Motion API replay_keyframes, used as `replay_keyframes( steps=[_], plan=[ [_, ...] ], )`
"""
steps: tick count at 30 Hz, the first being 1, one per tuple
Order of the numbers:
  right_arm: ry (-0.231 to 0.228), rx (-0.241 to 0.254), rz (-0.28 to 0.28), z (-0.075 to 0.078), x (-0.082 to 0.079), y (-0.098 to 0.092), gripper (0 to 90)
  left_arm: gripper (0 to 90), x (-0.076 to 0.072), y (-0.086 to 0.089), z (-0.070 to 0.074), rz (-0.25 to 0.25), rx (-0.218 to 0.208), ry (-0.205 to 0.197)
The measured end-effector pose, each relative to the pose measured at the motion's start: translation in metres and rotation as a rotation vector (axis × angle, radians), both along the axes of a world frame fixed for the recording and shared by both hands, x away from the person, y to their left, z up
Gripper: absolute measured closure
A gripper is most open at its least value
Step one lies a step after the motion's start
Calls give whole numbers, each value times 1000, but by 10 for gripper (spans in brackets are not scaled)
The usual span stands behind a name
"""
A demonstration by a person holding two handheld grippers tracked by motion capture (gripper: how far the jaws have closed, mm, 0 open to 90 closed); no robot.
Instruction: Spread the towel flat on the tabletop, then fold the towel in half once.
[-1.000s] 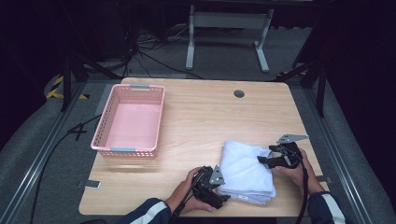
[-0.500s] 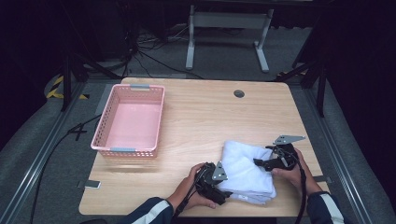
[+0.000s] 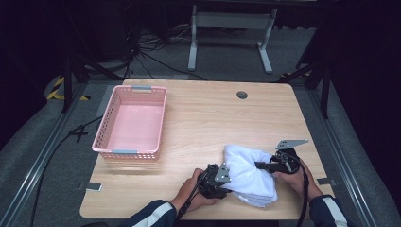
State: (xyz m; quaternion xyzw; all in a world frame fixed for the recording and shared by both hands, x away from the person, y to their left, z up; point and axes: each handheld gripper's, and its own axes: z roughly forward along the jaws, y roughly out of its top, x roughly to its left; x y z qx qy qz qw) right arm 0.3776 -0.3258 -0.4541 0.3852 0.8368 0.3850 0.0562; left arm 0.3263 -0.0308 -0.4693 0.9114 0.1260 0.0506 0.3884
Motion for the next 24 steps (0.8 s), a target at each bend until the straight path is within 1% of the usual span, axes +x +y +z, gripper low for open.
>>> replay_keyframes(
  steps=[2,3,5,6,7,9,10,11,12,13,15,16,17,18,20,21,22,23,24],
  plan=[
    [-24,-21,3,2,-2,3,606,646,0,0,1,-3,3,-2],
    [-35,-25,2,3,-3,4,612,647,0,0,0,-1,-5,3],
    [-40,-25,-2,3,-4,4,617,649,2,1,1,-6,-1,8],
    [-43,-22,-5,4,-4,4,621,650,2,2,1,-1,-2,15],
    [-47,-21,-5,4,-5,5,623,652,2,2,1,-1,-9,8],
    [-59,-17,-10,6,-6,6,631,654,2,4,2,0,-3,7],
    [-59,-18,-9,7,-6,8,633,657,2,6,3,0,8,4],
    [-70,-27,-7,9,-6,10,634,657,2,7,4,9,-1,17],
    [-78,-28,-6,11,-7,12,636,660,4,8,5,0,-3,8],
    [-86,-27,-2,12,-7,13,638,662,5,10,6,10,-5,0],
    [-98,-25,-10,16,-5,16,639,663,8,13,9,15,-14,6],
    [-101,-21,-12,17,-5,16,639,663,9,15,11,24,-17,-2],
    [-106,-15,-16,20,-3,18,639,663,9,16,12,37,-25,-2],
    [-117,-8,-19,24,-1,19,639,663,12,20,15,44,-46,-9],
    [-114,-4,-20,26,0,21,639,663,12,22,17,50,-41,-11],
    [-116,2,-21,28,1,23,639,663,13,24,20,54,-37,-25],
    [-121,2,-22,30,2,25,639,663,14,26,21,54,-32,-30],
    [-126,0,-19,32,5,29,639,665,16,31,25,67,-49,-36],
    [-126,0,-19,32,5,29,639,665,16,31,25,67,-49,-36]
  ],
)
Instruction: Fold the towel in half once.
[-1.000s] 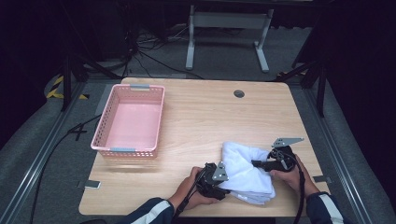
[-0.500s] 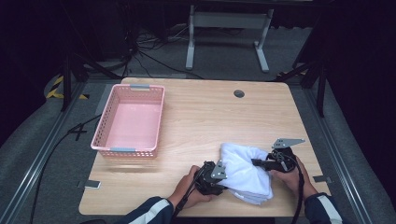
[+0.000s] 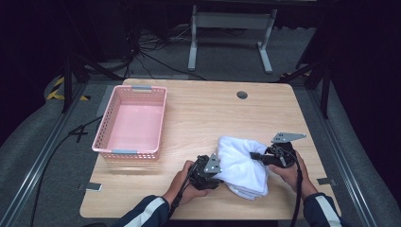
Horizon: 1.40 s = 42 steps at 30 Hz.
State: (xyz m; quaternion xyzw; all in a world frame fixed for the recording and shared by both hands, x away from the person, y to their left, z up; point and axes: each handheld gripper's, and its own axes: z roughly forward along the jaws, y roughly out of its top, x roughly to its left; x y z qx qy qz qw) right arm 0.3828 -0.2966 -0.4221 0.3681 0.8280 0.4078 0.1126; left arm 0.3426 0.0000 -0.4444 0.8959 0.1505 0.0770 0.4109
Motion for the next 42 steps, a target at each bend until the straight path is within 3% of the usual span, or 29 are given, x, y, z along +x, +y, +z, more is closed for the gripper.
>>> replay_keyframes(
  steps=[6,9,11,19,27,30,42],
  plan=[
    [-19,6,15,15,13,20,638,666,4,19,11,51,-18,-18],
    [-42,12,39,25,24,36,638,666,7,35,18,107,-65,-26],
    [-43,13,49,28,27,41,638,666,7,41,20,124,-70,-37],
    [-70,27,116,51,51,86,636,666,8,80,37,224,-117,-71],
    [-96,29,158,65,65,117,636,664,6,109,51,304,-142,-95],
    [-105,40,181,74,71,137,635,666,4,125,58,335,-148,-116],
    [-135,34,217,86,87,189,635,667,7,166,67,434,-171,-127]
  ],
)
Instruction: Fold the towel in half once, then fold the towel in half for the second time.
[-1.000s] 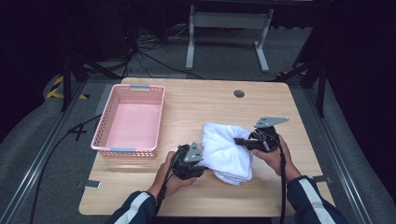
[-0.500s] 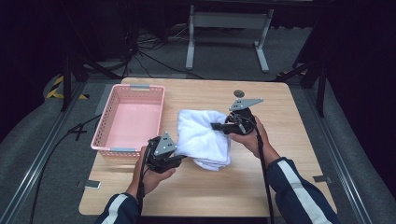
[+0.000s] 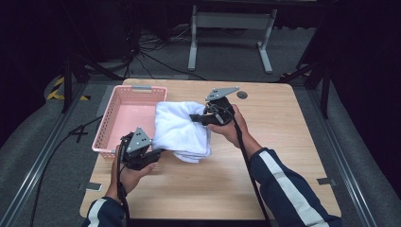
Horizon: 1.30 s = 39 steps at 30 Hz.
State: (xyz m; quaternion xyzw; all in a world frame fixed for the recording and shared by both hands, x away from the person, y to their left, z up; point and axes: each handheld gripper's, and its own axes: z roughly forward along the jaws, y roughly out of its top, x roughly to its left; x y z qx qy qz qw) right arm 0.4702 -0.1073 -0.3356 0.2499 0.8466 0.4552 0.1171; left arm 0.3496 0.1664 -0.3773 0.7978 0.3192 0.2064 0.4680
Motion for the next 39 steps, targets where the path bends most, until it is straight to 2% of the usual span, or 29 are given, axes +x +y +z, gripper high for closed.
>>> replay_keyframes(
  steps=[7,11,12,14,16,21,22,25,31,37,39],
  plan=[
    [1,-1,2,-1,6,29,634,667,3,24,3,47,-17,6],
    [10,22,8,1,11,39,634,667,4,37,4,80,-30,1],
    [12,24,11,1,13,43,634,667,4,39,4,88,-38,9],
    [6,20,15,2,14,49,634,667,5,43,4,103,-26,-2],
    [10,16,15,2,17,56,633,667,5,47,4,130,-42,-1],
    [10,25,17,2,23,71,633,666,6,55,6,169,-46,-11],
    [10,25,17,2,23,71,633,666,7,58,5,194,-44,-17],
    [6,32,17,1,27,84,633,667,9,62,5,226,-7,-30],
    [21,30,20,-4,33,96,631,667,10,72,4,268,0,-34],
    [16,32,26,-6,37,116,629,665,12,85,0,310,-6,-22],
    [10,31,26,-7,38,120,627,665,13,89,-3,333,10,-19]
  ],
)
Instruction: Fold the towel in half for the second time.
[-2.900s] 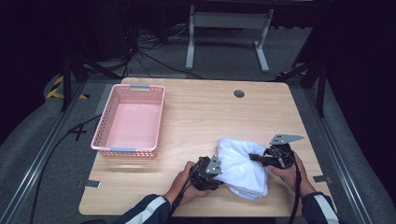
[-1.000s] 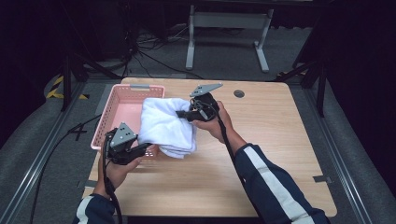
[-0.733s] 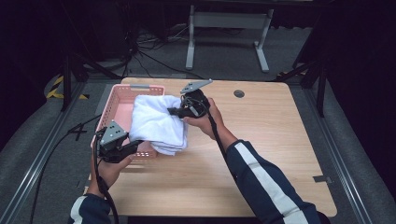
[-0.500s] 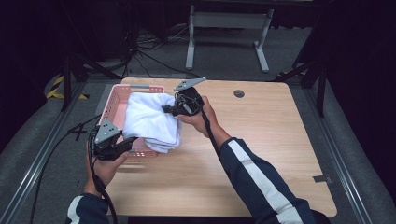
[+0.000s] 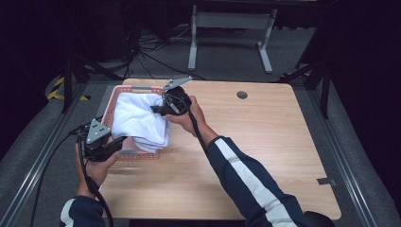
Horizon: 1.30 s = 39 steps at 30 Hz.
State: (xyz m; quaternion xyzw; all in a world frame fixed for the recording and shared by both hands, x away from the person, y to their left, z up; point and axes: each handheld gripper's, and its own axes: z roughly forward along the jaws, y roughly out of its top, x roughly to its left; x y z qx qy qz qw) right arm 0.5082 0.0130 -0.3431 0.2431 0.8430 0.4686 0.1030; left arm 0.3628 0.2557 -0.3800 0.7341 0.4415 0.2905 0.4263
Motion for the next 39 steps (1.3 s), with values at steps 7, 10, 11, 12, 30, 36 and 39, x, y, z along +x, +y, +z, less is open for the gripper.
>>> replay_keyframes(
  steps=[7,10,11,12,30,36,39],
  plan=[
    [24,-10,-7,-14,7,19,622,659,7,18,-12,25,-75,31],
    [27,-8,-6,-18,9,25,621,658,10,24,-16,32,-86,45],
    [27,-13,-7,-19,10,26,620,658,11,25,-18,32,-77,45],
    [28,-14,-10,-20,10,28,618,657,13,24,-20,37,-64,50],
    [54,-148,-77,-60,25,43,374,345,24,24,-42,142,-15,175],
    [28,-140,-40,-49,17,37,297,258,12,23,-33,106,-46,120],
    [-20,-176,-14,-42,8,35,307,242,3,20,-25,81,-57,82]
  ],
)
